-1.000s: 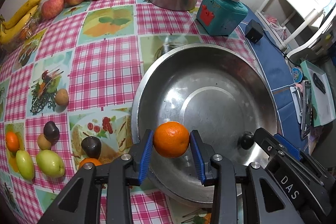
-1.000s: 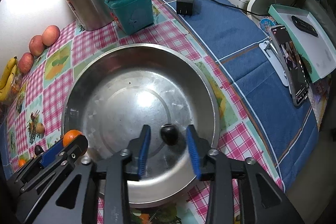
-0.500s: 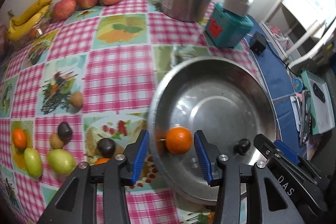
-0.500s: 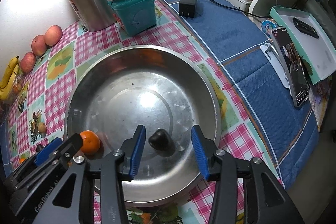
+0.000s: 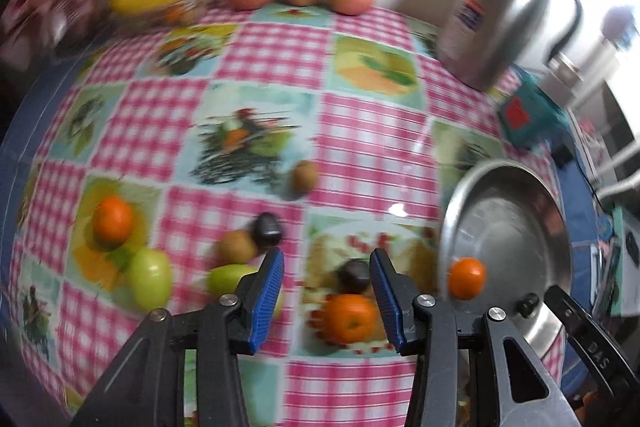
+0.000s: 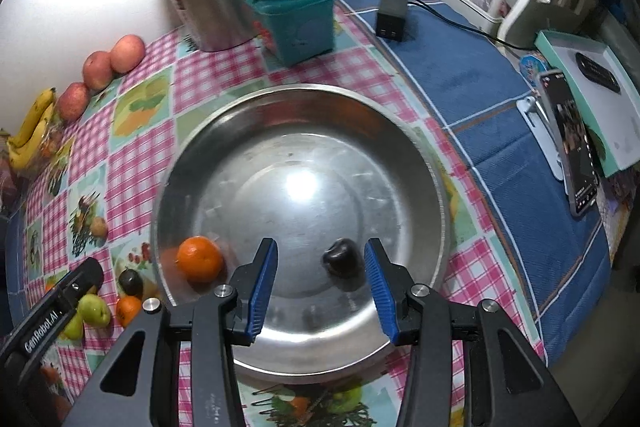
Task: Organize fruits
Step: 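Withdraw both open tools from the steel plate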
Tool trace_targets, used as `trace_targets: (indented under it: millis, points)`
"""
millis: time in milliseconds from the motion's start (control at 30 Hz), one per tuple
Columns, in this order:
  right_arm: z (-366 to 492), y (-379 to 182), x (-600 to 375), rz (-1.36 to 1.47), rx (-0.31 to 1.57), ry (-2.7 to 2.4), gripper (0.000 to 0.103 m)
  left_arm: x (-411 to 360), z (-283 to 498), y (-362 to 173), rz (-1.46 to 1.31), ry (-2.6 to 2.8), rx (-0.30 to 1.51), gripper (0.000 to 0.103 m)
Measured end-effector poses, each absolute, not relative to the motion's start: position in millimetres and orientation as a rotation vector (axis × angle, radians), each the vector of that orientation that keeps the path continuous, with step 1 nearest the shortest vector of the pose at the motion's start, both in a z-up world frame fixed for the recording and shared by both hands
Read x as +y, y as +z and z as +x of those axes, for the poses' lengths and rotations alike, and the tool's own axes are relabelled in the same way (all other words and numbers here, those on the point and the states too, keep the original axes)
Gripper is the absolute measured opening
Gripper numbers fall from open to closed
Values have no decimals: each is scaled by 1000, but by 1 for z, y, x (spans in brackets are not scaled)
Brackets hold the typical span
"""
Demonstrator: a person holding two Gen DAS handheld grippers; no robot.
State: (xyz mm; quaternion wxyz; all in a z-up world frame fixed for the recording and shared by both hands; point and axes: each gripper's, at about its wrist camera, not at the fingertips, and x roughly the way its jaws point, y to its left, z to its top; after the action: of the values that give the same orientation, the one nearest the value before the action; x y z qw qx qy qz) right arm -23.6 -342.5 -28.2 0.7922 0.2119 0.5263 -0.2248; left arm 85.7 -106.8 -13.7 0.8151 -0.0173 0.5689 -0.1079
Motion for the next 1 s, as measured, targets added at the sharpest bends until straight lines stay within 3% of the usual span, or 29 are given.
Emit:
trace_targets:
  millis: [467, 500, 533, 600, 667, 1000]
  points:
    - [-13, -22, -314, 428, 1131, -387, 46, -68, 91, -17, -128, -156, 1232, 49]
    - [-13, -23, -315, 428, 1133, -388, 46, -69, 90, -18, -124, -155, 1233, 57]
    - [-13, -23, -315, 428, 1134, -389, 46, -69, 90, -19, -119, -152, 1235, 73]
    - [-13, -24, -316, 421, 1137, -394, 50, -69, 90, -22, -103, -132, 1234, 84]
    - [-12, -25, -315, 409, 1139, -397, 67, -69, 89, -25, -91, -119, 1236, 85]
    - [-5, -34, -304, 359, 1173, -356, 71, -67, 88, -31, -67, -84, 1236, 99]
